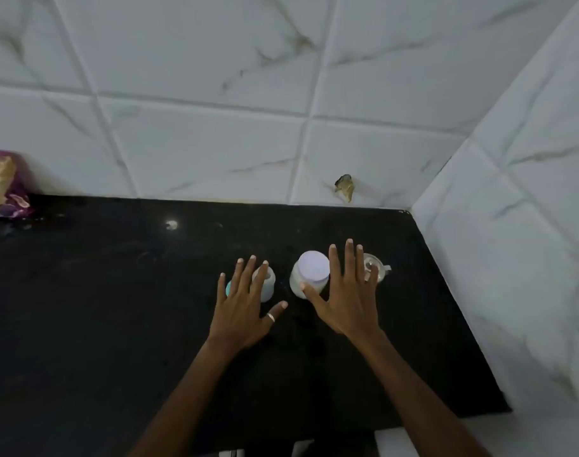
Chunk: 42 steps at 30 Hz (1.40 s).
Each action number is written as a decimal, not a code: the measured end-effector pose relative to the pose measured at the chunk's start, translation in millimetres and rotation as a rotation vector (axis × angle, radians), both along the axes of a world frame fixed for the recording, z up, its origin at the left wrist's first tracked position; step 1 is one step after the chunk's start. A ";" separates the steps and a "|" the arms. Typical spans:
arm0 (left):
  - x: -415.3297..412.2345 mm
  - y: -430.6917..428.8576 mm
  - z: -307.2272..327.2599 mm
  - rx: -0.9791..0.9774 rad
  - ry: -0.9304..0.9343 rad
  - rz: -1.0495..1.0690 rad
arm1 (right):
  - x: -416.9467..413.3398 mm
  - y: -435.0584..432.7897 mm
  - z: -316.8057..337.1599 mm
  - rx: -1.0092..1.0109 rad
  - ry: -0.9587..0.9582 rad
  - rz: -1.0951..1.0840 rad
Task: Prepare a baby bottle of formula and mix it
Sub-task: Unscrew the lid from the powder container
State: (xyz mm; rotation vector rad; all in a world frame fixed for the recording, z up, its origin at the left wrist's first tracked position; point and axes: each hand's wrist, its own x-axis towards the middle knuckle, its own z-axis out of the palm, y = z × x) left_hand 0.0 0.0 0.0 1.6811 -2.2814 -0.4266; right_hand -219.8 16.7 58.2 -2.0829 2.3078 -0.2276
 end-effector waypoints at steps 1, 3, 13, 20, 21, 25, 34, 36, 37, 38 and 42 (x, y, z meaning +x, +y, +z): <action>-0.9 0.9 -2.6 0.019 -0.001 -0.009 | 0.0 0.9 -1.6 0.039 -0.005 -0.006; -3.5 1.4 -6.7 0.032 -0.032 -0.007 | -4.3 1.2 -6.4 0.067 0.007 -0.011; -32.7 18.6 -2.9 -0.075 0.058 0.091 | -18.7 -34.4 -11.8 0.138 -0.121 0.158; -72.6 45.1 7.1 -0.083 0.086 0.183 | -19.2 -68.5 -7.7 0.317 -0.089 0.270; -76.3 47.9 7.5 -0.072 0.091 0.206 | -20.1 -71.0 -9.4 0.324 -0.076 0.287; -88.0 55.6 8.4 -0.008 0.111 0.296 | -25.1 -76.2 -15.1 0.297 -0.059 0.346; -108.2 56.7 16.8 0.083 0.316 0.440 | -35.7 -85.9 0.8 0.212 -0.096 0.393; -111.3 47.8 23.6 0.097 0.376 0.419 | -36.9 -88.6 18.9 0.157 -0.119 0.386; -112.3 42.8 26.5 0.095 0.400 0.404 | -37.0 -89.7 29.3 0.136 -0.130 0.384; -112.9 36.6 30.2 0.080 0.424 0.393 | -36.9 -90.7 41.1 0.115 -0.139 0.383; -116.2 14.4 52.6 -0.046 0.497 0.394 | -34.8 -88.0 86.2 0.056 -0.204 0.378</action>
